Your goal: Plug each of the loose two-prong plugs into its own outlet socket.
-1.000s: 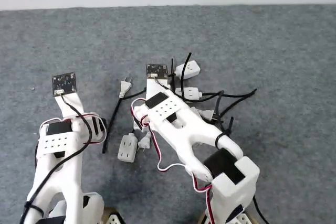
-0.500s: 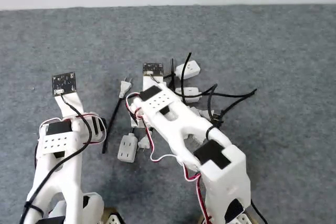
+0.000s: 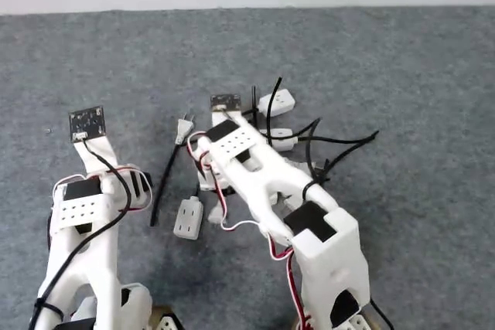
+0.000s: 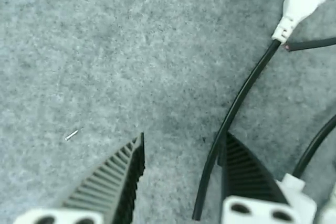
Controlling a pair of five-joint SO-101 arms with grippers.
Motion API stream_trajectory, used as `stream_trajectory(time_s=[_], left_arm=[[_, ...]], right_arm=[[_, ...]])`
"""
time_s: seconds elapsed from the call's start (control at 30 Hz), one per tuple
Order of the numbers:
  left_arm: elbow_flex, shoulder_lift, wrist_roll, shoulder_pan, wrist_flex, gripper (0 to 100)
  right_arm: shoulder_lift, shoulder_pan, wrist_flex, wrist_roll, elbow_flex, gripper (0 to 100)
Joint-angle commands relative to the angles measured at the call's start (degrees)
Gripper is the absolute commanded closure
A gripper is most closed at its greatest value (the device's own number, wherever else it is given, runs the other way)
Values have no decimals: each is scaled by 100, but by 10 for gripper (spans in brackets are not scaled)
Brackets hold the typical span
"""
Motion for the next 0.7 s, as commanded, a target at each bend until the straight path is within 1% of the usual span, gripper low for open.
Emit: stream_trajectory(time_s=[0.0,0.1,0.2,0.37,0.53,0.67], left_arm=[[-145,9,-70,-35,-167,778],[-145,9,-70,-35,-167,778],[-145,9,-70,-35,-158,778],[-145,9,-70,-35,-158,778],[-136,9,-70,-26,-158,778],[-136,9,-70,-18,-158,778]], right_arm=[[-637,242,391,440,-273,991],[-998,242,840,1046,-264,991],[-1349,330,1305,1459,-255,991],[-2062,725,1543,2101,220,991],[-3187,945,2097,2892,879,991],[-4374,1332,2299,3270,1530,991]])
